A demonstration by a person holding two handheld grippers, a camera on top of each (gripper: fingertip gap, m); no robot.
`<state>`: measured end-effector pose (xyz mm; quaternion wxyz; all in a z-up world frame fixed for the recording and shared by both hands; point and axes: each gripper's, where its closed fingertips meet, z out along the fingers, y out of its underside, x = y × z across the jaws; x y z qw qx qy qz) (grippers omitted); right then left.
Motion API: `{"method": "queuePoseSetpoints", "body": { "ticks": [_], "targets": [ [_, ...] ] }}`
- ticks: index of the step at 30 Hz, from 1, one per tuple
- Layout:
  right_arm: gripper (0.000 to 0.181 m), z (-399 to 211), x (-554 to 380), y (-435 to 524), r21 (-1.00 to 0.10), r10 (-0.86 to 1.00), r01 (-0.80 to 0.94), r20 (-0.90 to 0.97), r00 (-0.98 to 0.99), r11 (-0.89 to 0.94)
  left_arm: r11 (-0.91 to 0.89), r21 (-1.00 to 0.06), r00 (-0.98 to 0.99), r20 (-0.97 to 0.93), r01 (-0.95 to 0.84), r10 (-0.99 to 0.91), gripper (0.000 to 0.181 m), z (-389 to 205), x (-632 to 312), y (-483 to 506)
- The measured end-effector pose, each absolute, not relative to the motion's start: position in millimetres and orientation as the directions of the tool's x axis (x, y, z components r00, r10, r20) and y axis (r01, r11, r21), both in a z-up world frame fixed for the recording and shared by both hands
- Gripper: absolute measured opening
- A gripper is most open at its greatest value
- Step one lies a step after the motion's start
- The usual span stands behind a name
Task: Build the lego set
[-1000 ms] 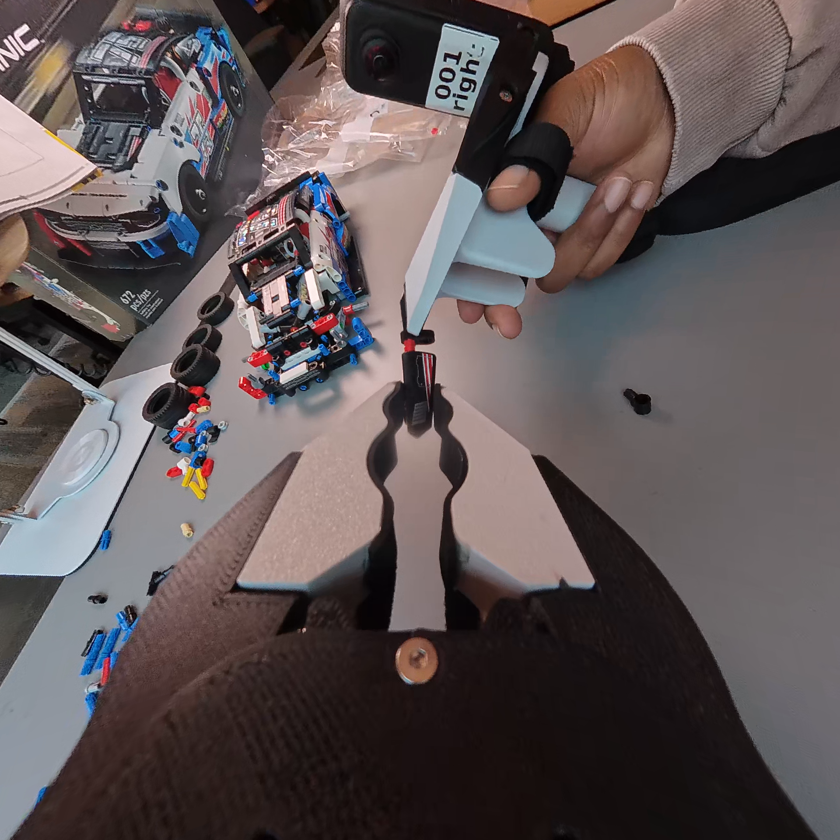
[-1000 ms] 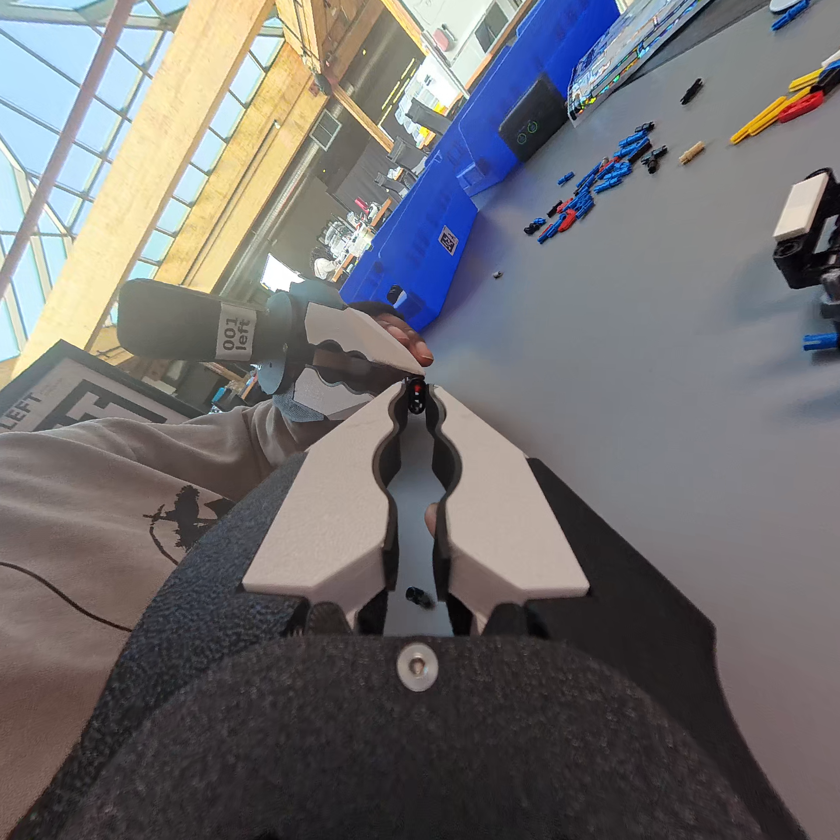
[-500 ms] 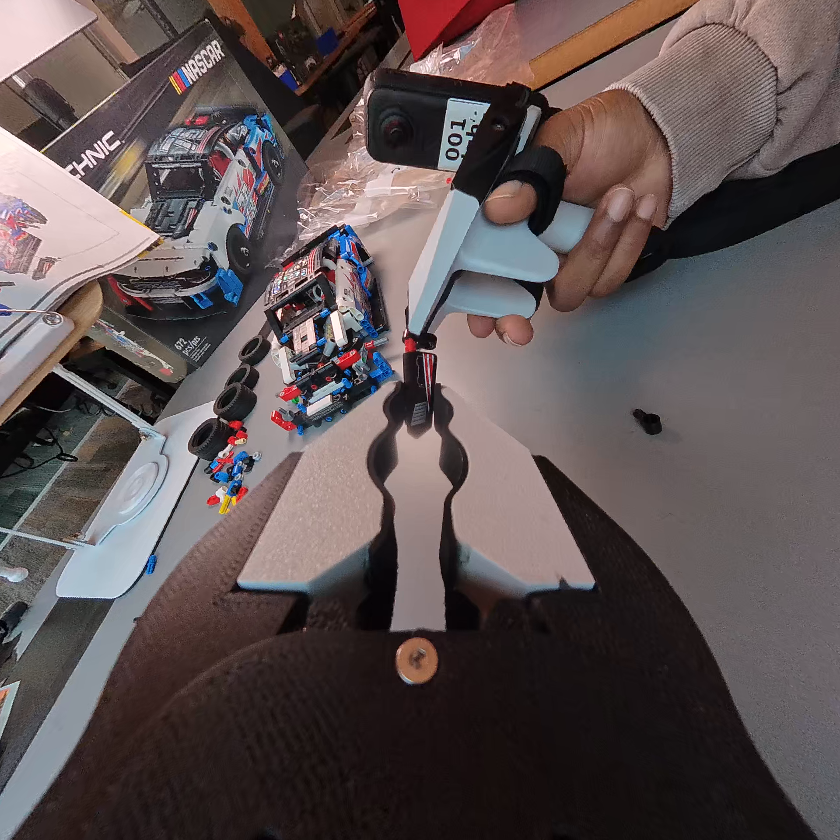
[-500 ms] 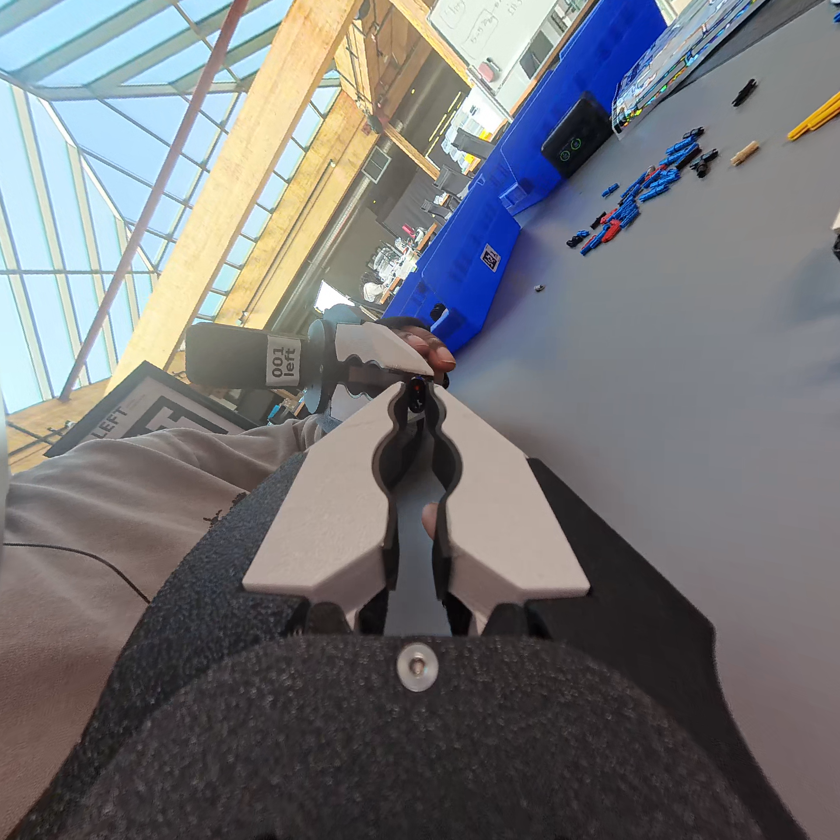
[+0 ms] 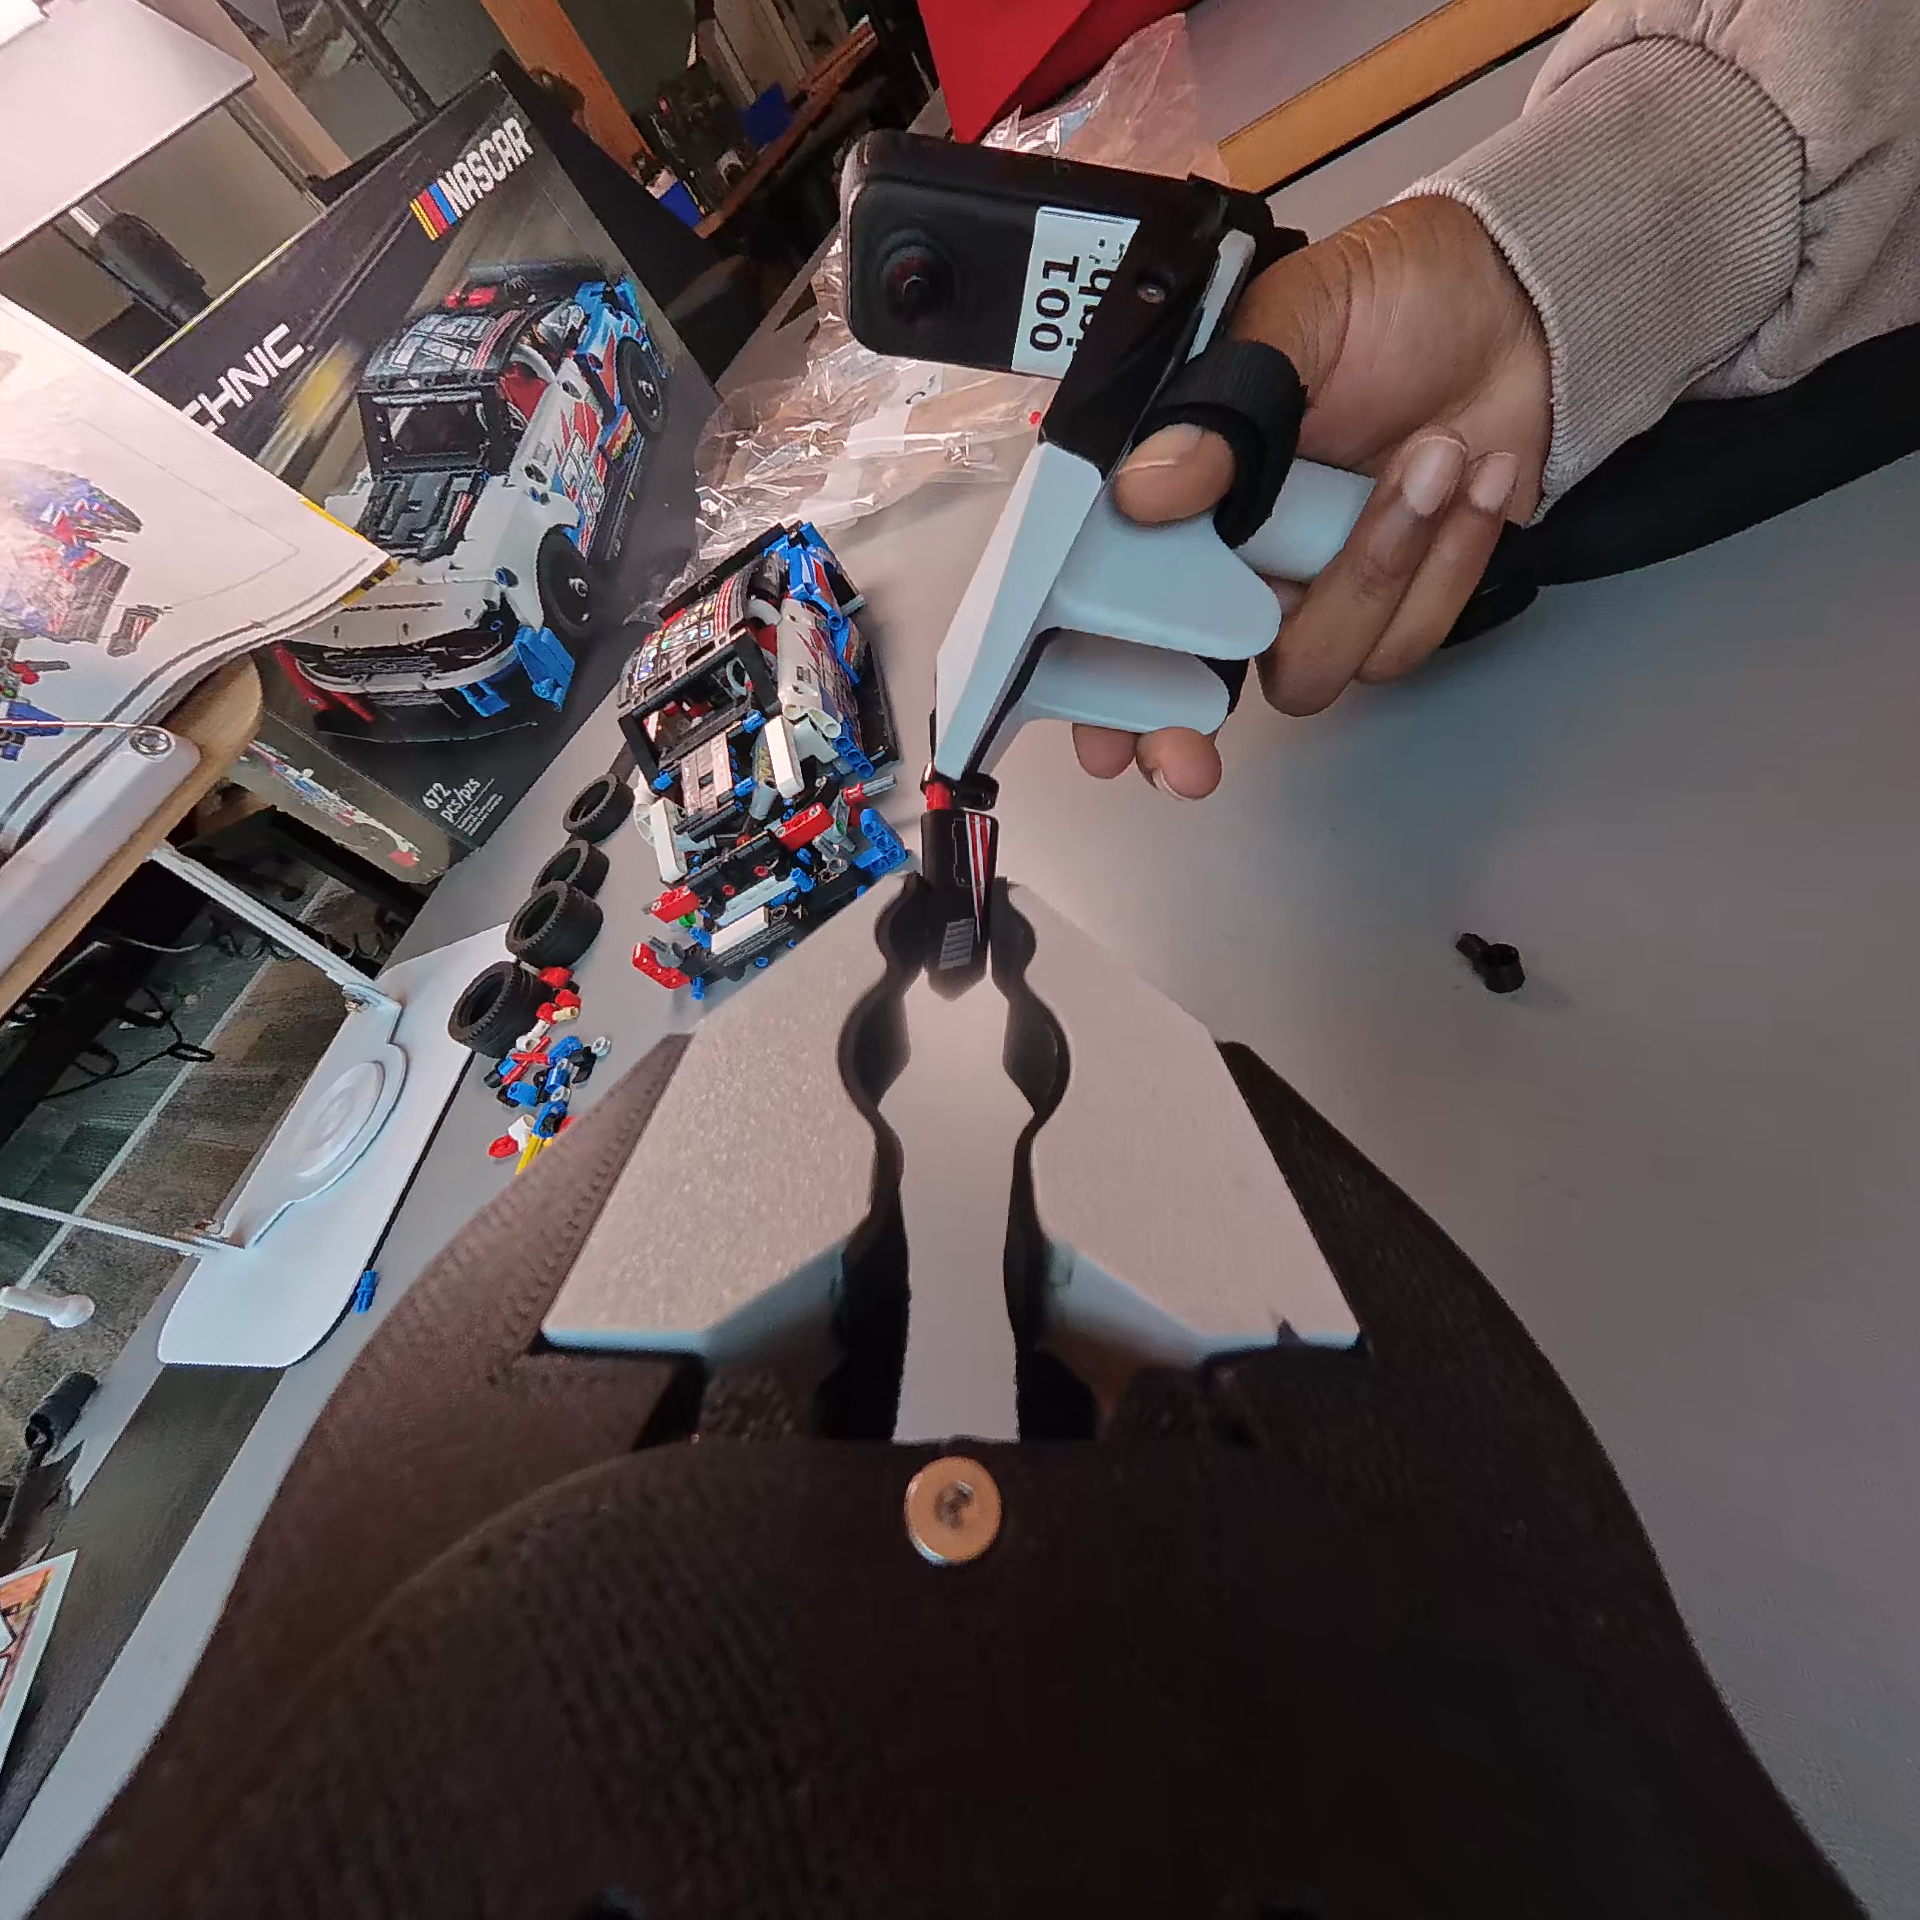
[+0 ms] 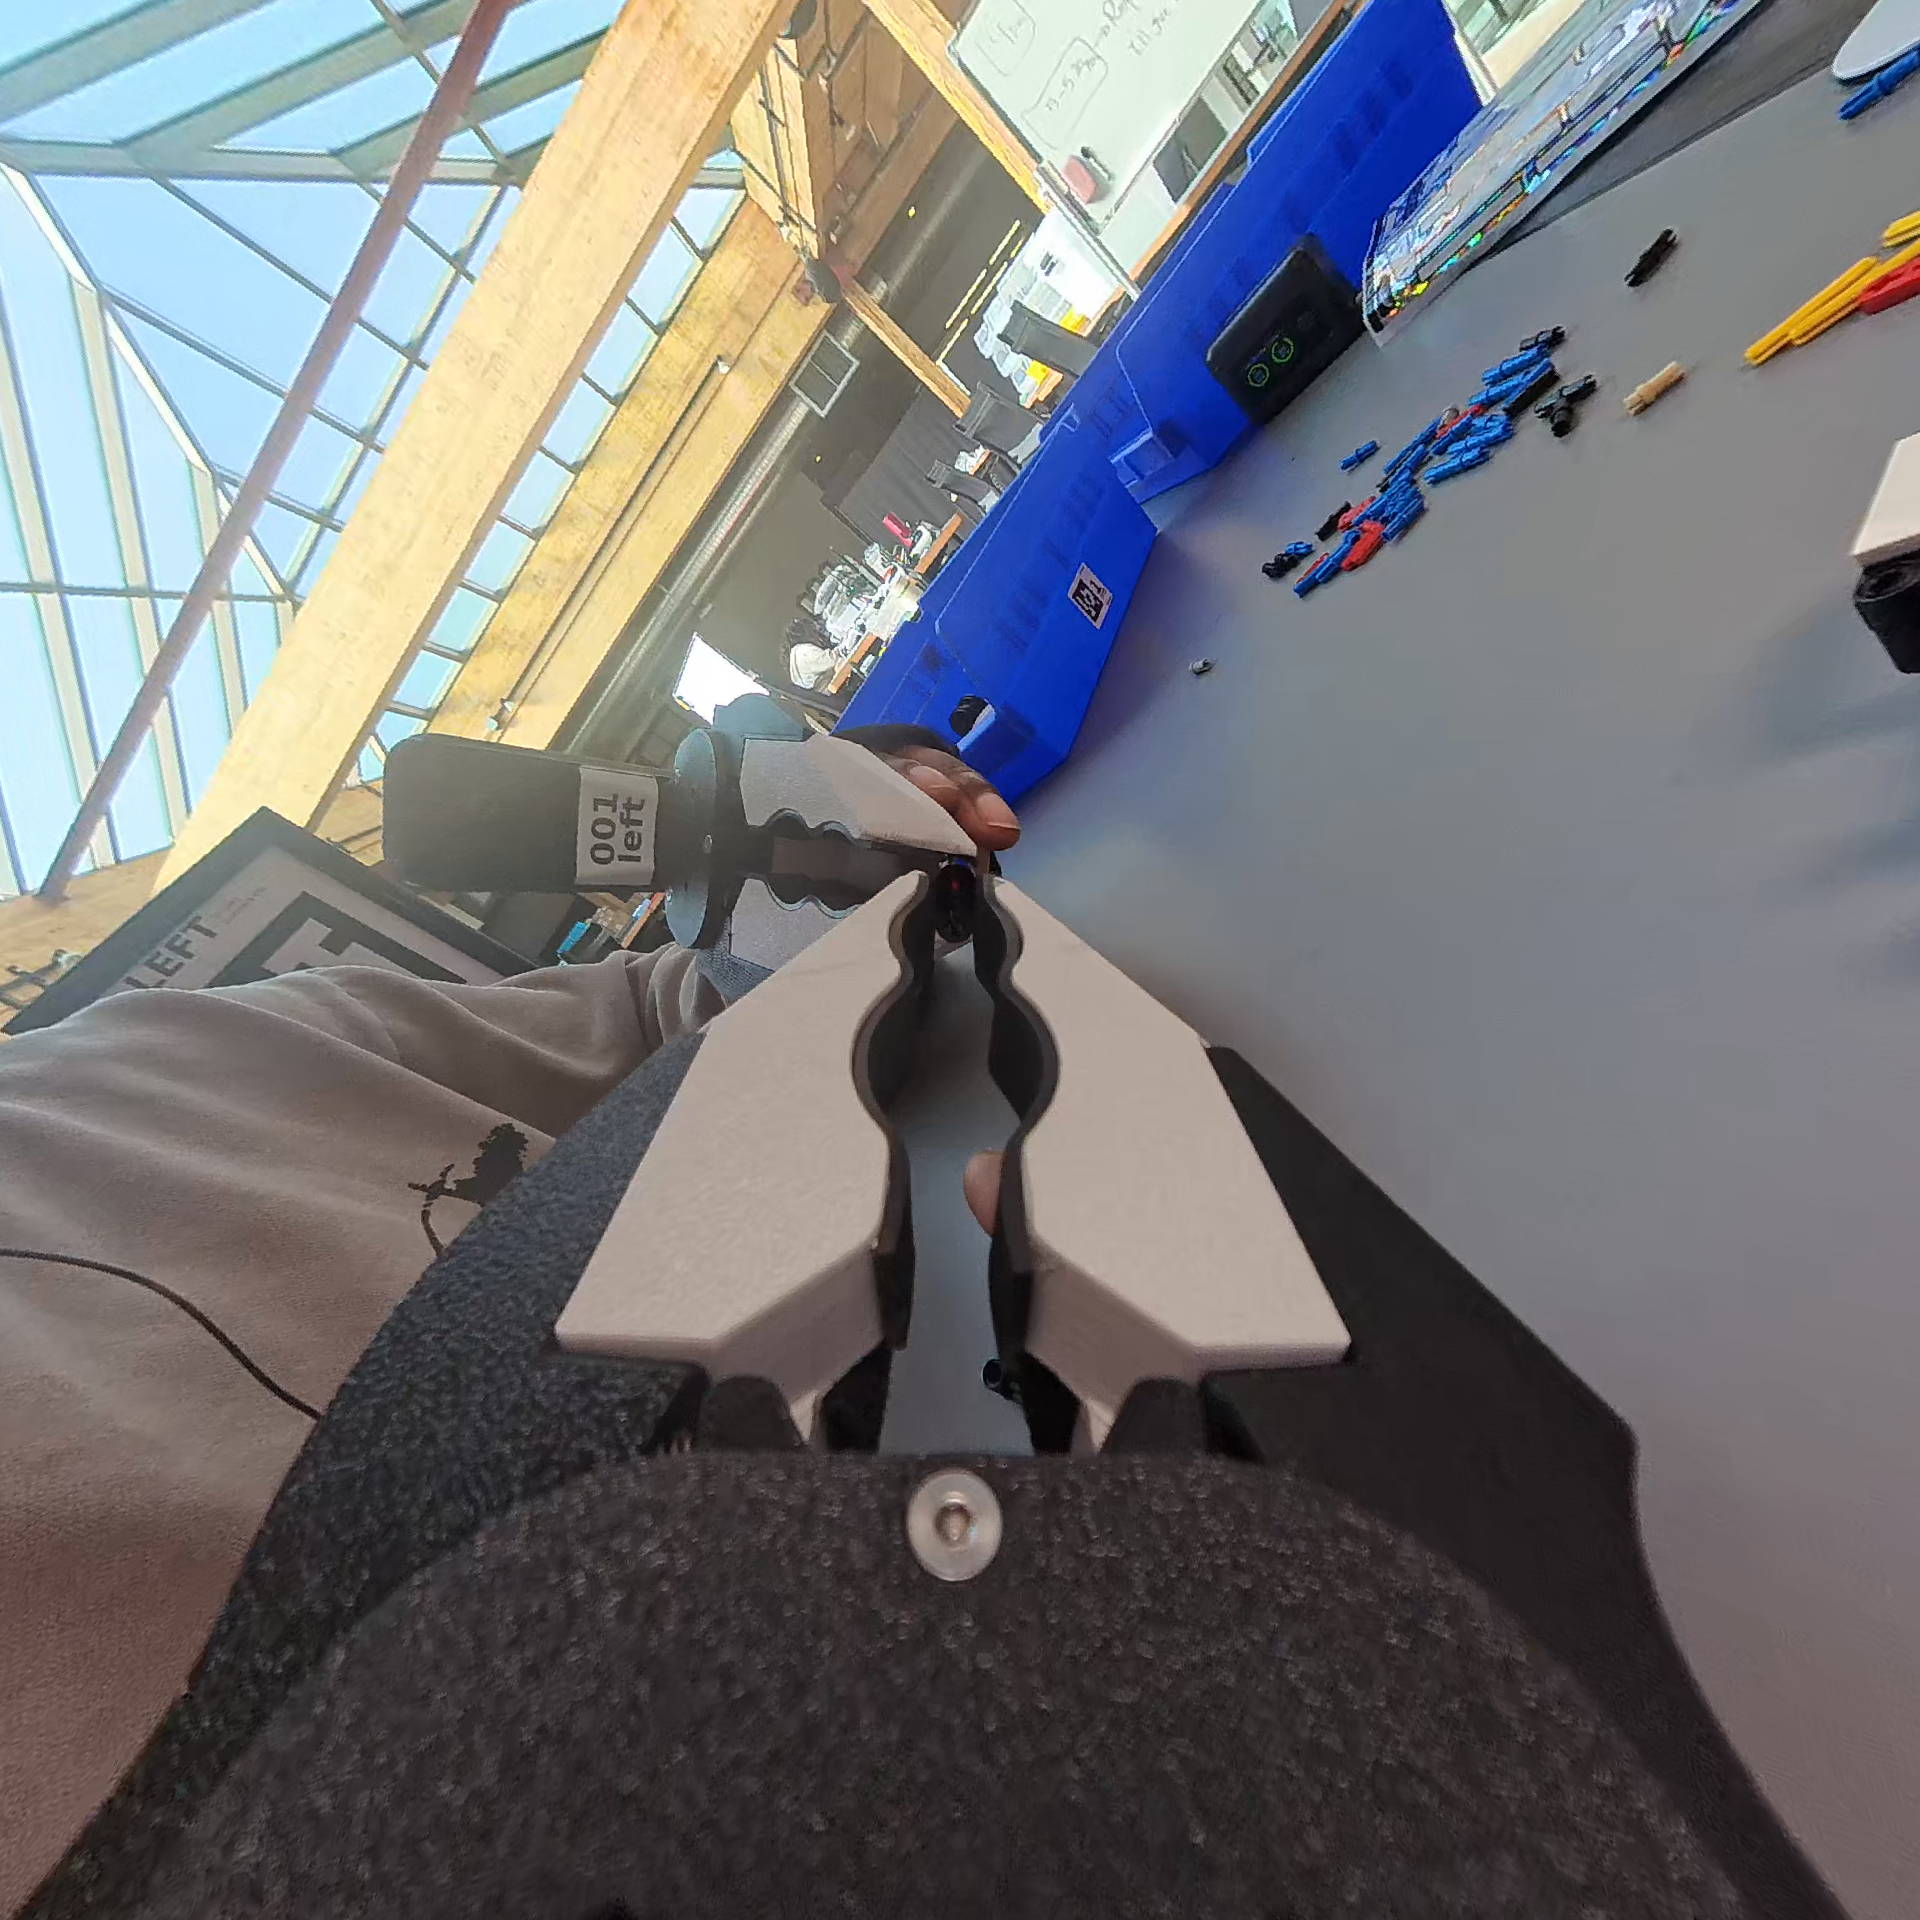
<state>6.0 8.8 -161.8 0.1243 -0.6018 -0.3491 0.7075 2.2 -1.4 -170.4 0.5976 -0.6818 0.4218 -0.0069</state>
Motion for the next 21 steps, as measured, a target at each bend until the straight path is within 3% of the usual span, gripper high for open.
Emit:
{"method": "queuePoseSetpoints", "body": {
  "ticks": [13, 21],
  "targets": [
    [0.005, -158, 9, 4, -0.641, 0.573, 0.261, -0.765, -0.296, -0.721, 0.105, -0.813, 0.623, -0.515, -0.573, -0.588, 0.010, -166, 5, -6],
    [0.005, -162, 21, -15, -0.686, 0.571, 0.400, -0.728, -0.379, -0.608, 0.229, -0.706, 0.453, -0.633, -0.671, -0.627, 0.010, -169, 17, -23]
  ]
}}
